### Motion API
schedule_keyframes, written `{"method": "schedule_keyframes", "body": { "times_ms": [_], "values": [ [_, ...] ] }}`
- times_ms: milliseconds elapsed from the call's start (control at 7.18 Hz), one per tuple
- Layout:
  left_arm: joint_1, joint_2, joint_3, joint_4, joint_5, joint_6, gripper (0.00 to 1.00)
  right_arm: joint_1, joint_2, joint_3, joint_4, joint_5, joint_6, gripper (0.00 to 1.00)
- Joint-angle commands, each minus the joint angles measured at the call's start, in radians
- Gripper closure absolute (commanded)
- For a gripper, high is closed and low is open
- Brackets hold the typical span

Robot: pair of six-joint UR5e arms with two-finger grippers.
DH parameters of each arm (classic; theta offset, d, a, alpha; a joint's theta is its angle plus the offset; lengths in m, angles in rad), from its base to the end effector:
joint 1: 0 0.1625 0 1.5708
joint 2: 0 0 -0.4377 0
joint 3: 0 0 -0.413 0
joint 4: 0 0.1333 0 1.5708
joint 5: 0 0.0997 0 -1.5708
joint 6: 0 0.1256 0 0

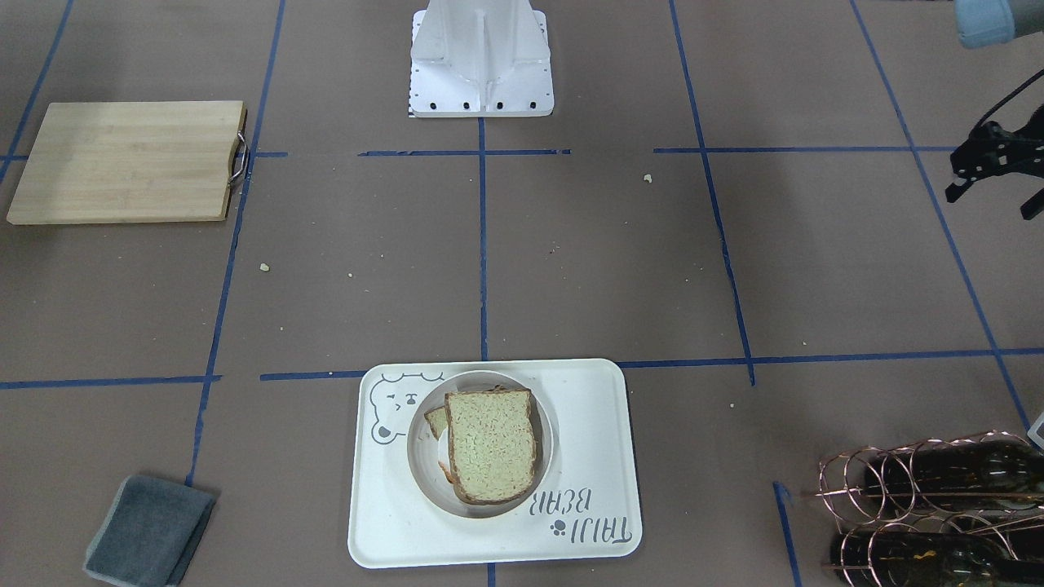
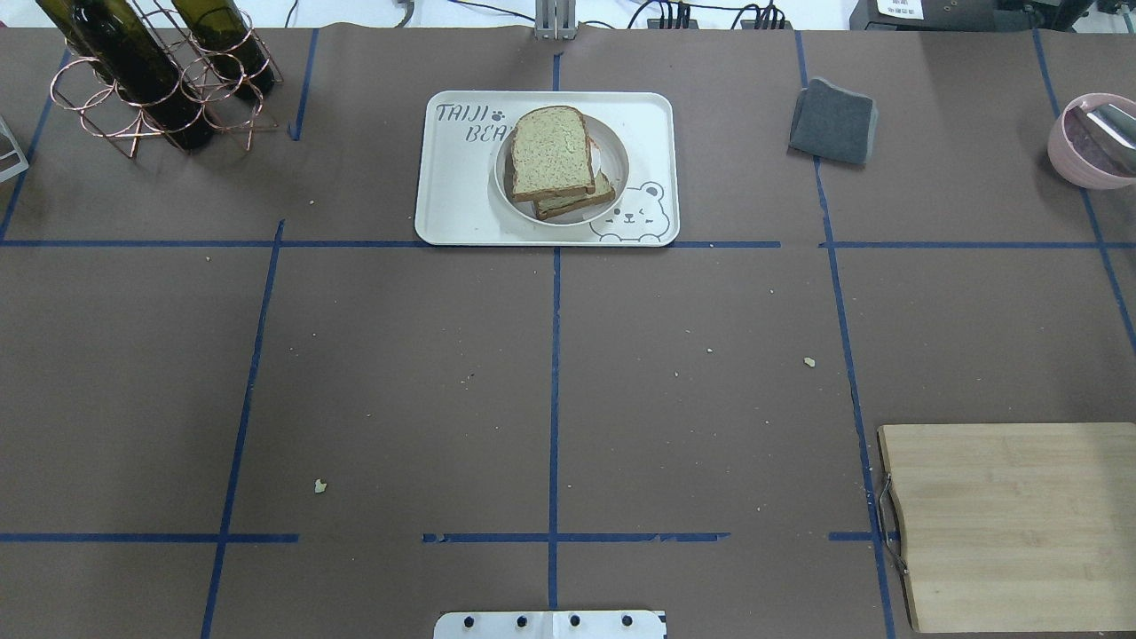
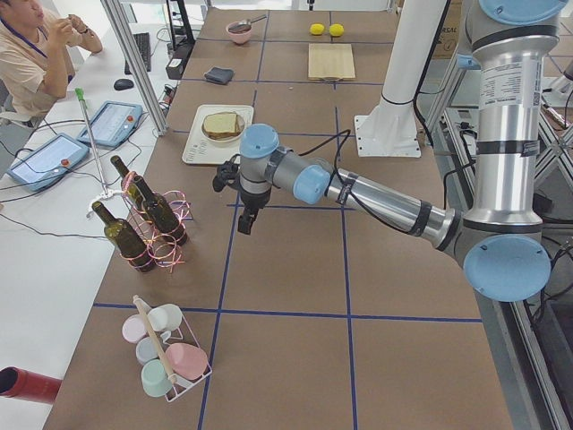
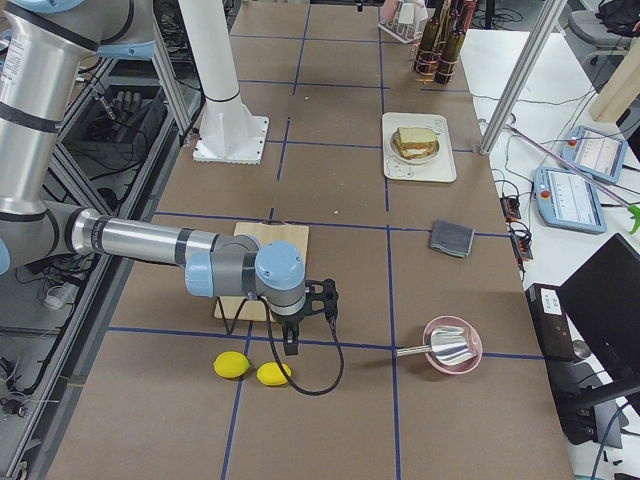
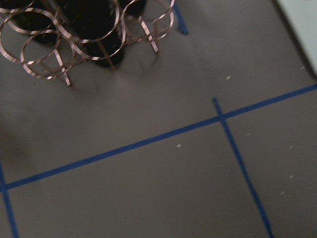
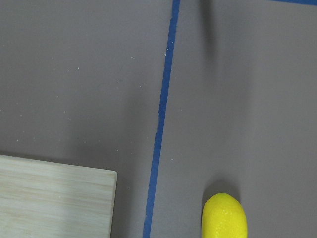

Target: Make sandwich and place on tray

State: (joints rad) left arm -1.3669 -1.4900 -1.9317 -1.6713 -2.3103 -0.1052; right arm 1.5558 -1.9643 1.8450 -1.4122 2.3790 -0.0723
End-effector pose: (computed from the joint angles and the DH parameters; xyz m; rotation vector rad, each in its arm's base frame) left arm 0.0513 -0.4883 0.5337 0.2466 0.7788 0.2339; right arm 0.0373 -0.3459 0.6987 0.0603 -0.8070 -0.0984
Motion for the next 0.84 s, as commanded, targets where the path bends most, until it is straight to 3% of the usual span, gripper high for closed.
{"method": "schedule_keyframes", "body": {
  "times_ms": [0, 139, 697],
  "values": [
    [-0.141, 0.118, 0.039, 0.038, -0.009, 0.245, 0.0, 0.001, -0.017, 0.0, -0.001, 0.006, 0.0, 0.0],
    [-0.153, 0.185, 0.034, 0.035, -0.009, 0.252, 0.0, 0.001, -0.021, 0.0, 0.001, 0.003, 0.0, 0.0],
    [-0.158, 0.191, 0.034, 0.055, -0.003, 0.257, 0.0, 0.001, -0.036, 0.0, 0.004, -0.006, -0.004, 0.0]
  ]
}}
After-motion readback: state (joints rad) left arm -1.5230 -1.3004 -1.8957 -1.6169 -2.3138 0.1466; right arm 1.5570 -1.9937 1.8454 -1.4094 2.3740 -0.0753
